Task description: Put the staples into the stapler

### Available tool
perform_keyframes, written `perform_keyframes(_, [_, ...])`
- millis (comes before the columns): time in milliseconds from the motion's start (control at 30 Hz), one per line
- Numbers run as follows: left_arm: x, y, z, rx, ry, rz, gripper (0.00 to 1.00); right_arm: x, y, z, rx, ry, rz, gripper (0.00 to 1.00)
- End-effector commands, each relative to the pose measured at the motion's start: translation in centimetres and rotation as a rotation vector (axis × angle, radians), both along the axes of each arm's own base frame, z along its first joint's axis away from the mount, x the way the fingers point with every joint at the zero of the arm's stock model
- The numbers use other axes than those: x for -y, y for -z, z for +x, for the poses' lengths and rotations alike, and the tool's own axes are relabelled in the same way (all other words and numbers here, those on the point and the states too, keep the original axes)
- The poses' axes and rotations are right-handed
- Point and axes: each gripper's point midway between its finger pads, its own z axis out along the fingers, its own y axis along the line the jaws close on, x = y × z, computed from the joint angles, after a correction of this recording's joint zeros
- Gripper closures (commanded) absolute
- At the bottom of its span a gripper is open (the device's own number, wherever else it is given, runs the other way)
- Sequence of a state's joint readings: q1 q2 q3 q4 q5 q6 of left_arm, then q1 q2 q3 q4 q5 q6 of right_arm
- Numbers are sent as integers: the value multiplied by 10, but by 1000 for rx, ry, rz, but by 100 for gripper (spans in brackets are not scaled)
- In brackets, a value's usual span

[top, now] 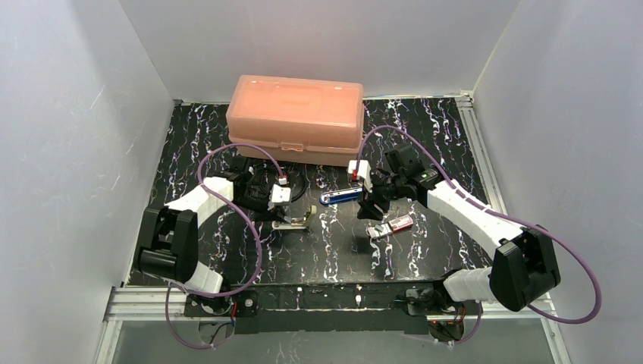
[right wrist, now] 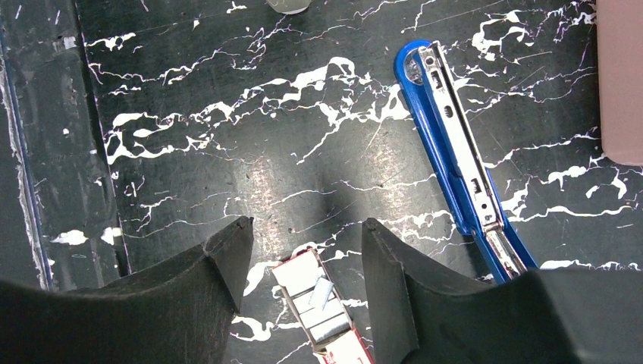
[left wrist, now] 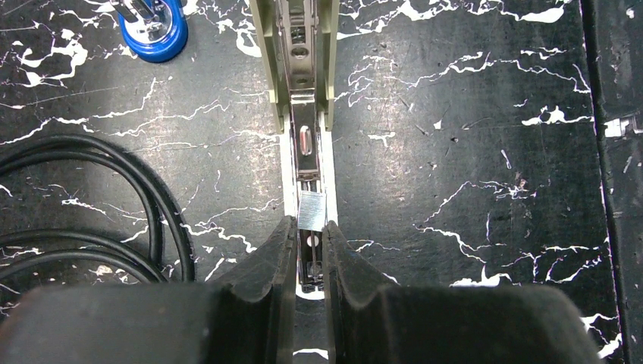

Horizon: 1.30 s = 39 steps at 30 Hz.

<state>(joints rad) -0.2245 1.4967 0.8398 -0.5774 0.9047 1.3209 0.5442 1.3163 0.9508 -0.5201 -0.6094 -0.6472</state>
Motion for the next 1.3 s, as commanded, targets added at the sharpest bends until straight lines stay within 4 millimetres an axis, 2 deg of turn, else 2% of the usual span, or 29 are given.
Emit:
perform_keyframes(0, [1, -7, 8, 19, 8, -4, 100, -3, -9, 0, 32, -17, 41, 38])
perform_keyframes(1267, [-3, -1, 4, 10, 36, 37, 100, -2, 0, 2, 24, -12, 25, 38])
